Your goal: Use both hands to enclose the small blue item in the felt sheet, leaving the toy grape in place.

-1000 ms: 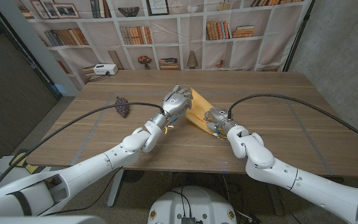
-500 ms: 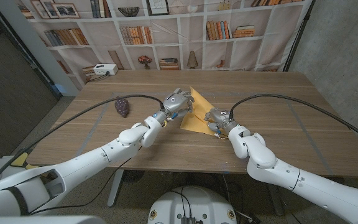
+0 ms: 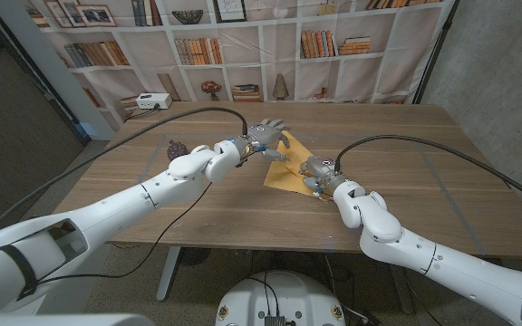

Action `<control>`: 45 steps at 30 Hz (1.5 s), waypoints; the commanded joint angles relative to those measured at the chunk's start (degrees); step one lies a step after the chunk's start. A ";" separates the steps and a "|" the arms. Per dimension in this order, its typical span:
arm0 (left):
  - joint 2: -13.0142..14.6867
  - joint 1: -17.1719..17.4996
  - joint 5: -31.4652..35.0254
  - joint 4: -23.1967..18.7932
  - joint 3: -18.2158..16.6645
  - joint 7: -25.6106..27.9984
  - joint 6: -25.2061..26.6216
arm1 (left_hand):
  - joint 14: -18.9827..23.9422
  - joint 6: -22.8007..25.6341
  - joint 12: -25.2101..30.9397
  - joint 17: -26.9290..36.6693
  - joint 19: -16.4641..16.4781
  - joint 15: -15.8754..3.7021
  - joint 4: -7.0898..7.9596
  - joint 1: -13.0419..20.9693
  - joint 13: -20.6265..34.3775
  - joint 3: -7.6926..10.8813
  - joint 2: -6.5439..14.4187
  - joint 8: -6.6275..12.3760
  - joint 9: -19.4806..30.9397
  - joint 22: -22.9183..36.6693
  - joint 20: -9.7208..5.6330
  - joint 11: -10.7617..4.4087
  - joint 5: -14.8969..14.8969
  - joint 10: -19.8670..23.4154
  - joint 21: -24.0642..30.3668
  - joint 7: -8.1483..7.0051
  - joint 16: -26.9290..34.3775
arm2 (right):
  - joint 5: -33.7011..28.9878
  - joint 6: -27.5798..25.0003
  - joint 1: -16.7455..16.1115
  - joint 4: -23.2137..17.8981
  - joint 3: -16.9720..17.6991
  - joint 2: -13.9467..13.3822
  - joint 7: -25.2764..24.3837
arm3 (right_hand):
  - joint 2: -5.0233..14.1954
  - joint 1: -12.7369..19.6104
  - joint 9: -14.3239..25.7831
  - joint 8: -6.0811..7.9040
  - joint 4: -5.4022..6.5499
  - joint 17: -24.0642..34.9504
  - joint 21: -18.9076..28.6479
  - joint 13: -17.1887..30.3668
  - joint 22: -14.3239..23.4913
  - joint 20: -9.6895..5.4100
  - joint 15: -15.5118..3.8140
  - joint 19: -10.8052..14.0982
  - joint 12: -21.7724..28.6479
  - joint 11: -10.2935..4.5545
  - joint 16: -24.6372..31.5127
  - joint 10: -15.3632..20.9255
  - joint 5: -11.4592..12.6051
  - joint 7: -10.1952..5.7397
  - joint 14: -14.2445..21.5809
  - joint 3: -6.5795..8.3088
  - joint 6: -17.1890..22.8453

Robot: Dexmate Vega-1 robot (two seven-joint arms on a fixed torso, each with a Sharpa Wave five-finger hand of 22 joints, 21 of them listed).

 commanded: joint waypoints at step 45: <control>1.31 5.45 31.75 3.43 3.55 8.21 -5.05 | 17.28 -3.28 7.08 -1.52 4.23 -10.33 -3.73 14.59 -0.27 -1.71 -0.10 6.72 2.09 -3.24 -4.13 -11.30 6.78 15.30 5.84 -7.74 4.39 | 2.57 0.71 0.50 1.23 -0.02 -0.01 -2.40 | 0.77 1.04 10.85 2.70 0.12 0.23 0.22 -0.20 0.08 -0.56 -6.00 -0.04 -0.40 -1.06 0.84 -0.51 -0.49 1.89 -0.02 -0.91 17.69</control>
